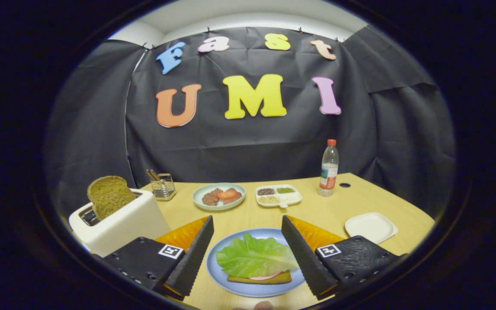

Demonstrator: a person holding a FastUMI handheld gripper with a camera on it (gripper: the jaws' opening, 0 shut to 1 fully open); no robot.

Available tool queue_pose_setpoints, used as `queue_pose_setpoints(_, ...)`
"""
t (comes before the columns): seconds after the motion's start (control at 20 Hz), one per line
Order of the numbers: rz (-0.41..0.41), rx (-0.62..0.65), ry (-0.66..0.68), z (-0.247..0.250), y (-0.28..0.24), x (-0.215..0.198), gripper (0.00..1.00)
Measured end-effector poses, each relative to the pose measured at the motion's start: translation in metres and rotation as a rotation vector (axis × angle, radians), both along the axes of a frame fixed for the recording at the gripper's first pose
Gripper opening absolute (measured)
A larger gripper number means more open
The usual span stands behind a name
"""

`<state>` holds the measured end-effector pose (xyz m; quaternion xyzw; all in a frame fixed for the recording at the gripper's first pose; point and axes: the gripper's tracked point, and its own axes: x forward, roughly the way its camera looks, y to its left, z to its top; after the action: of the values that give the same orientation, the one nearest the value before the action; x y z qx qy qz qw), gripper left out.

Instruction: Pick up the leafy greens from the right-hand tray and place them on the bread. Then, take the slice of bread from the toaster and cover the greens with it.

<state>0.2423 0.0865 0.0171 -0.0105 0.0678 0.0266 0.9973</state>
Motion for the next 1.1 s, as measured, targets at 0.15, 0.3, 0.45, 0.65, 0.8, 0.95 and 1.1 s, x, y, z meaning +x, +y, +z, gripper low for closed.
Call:
queue_pose_setpoints(0.15, 0.035, 0.012, -0.073, 0.038, 0.033, -0.019, 0.96)
queue_pose_setpoints(0.3, 0.073, 0.026, -0.095, 0.061, 0.076, -0.032, 0.96)
queue_pose_setpoints(0.45, 0.123, 0.021, -0.067, 0.057, 0.121, -0.039, 0.96)
queue_pose_setpoints(0.65, 0.187, -0.003, -0.034, 0.044, 0.172, -0.048, 0.96)
queue_pose_setpoints(0.8, 0.197, -0.039, 0.006, 0.029, 0.193, -0.043, 0.96)
queue_pose_setpoints(0.95, 0.166, -0.074, 0.028, 0.022, 0.198, -0.036, 0.96)
queue_pose_setpoints(1.1, 0.136, -0.094, 0.065, 0.011, 0.201, -0.026, 0.80)
